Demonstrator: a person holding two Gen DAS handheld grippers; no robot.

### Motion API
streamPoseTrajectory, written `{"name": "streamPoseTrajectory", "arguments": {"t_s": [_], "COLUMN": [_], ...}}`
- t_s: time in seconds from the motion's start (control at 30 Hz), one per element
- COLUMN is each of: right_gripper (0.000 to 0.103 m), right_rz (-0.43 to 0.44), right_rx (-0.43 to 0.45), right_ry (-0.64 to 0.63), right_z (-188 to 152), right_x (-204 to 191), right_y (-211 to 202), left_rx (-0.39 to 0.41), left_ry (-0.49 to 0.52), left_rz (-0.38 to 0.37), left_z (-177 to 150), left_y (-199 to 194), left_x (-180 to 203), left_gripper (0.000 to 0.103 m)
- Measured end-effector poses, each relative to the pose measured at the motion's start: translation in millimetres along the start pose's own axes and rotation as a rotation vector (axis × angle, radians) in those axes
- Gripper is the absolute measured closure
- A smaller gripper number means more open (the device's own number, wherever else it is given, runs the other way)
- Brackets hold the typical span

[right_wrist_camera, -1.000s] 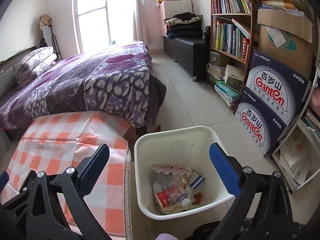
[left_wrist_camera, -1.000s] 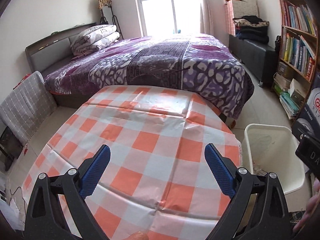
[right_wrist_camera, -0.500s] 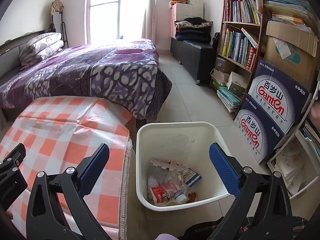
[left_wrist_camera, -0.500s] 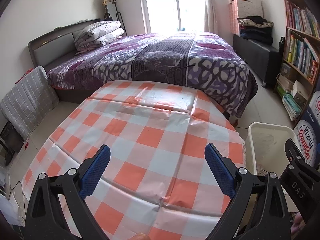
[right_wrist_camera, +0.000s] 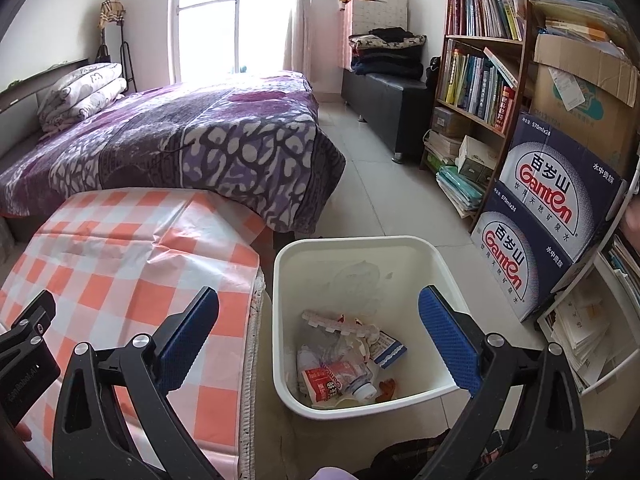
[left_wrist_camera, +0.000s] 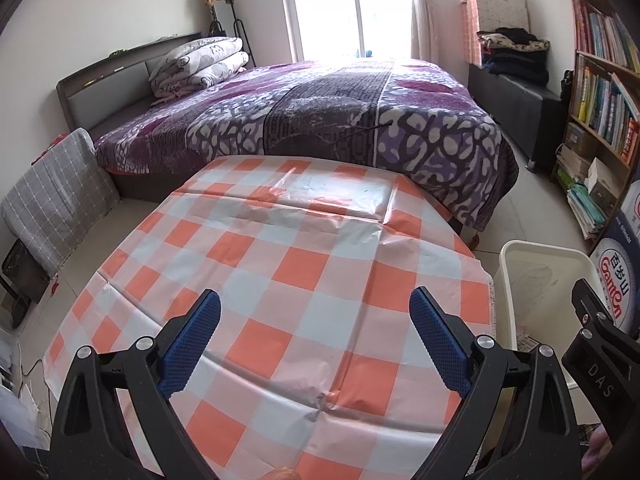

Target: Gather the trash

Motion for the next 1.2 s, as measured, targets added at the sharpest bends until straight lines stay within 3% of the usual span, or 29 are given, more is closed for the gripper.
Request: {"name": "streamPoseTrajectory", "arguments": {"t_s": [1.2], "right_gripper": [0.007], "right_rz": [0.02], "right_rx": [-0.008], "right_ry": [-0.016], "right_z": [-4.7], "right_x": [-7.2], "right_y": [1.8], "left_rx": [-0.02], "left_ry": [-0.005], "left_rz": [-0.004], "left_z": [-4.1], "left_y": [3.8], "left_x": [1.3], "left_gripper": [0.011]}}
Point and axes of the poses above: each gripper's, at about its wrist camera, not at the fingertips, and y roughly the way its jaws point, x to its right, z to its top, the point moved 3 cm from there along y, roughly the way its jaws point
